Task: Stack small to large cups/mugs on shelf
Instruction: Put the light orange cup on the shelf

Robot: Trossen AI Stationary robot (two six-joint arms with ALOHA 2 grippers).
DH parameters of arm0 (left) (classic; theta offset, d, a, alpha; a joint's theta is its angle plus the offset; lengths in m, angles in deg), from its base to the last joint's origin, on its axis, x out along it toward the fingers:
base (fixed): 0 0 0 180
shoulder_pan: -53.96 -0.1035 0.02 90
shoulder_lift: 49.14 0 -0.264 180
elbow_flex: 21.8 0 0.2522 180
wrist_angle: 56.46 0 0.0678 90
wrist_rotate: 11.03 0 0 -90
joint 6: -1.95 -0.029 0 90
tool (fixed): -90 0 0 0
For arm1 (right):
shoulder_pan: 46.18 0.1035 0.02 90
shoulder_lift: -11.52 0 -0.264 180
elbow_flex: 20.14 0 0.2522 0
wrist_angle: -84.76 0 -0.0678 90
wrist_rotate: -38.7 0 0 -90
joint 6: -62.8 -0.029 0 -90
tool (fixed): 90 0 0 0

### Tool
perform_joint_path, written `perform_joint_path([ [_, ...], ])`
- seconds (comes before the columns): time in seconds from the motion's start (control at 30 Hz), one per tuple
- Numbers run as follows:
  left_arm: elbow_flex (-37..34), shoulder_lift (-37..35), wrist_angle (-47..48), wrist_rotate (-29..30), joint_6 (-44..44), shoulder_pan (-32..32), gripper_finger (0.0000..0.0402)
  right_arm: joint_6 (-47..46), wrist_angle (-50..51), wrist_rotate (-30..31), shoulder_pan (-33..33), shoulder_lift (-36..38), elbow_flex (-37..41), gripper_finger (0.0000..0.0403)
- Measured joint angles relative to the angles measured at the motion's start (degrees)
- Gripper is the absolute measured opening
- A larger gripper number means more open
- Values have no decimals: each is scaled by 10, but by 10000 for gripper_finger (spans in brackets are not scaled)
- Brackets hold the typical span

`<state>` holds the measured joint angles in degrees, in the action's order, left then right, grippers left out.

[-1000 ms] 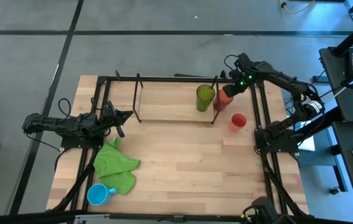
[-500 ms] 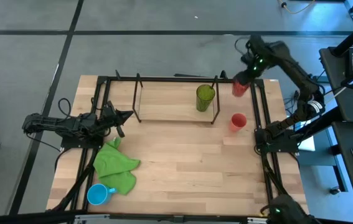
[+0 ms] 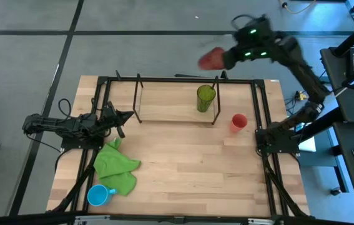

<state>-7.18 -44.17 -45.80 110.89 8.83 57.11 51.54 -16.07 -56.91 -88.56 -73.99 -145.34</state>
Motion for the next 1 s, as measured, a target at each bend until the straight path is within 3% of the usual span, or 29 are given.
perform_joint_path([
  [0.2,0,0,0,0,0,0,0,-20,-75,40,137,-79,0,12],
  [0.33,0,0,0,0,0,0,0,-12,-90,69,184,-140,1,11],
  [0.73,0,0,0,0,0,0,0,60,-39,192,226,-288,-82,12],
  [0.87,0,0,0,0,0,0,0,70,16,195,232,-329,-130,12],
  [1.0,0,0,0,0,0,0,0,58,100,160,232,-374,-185,12],
])
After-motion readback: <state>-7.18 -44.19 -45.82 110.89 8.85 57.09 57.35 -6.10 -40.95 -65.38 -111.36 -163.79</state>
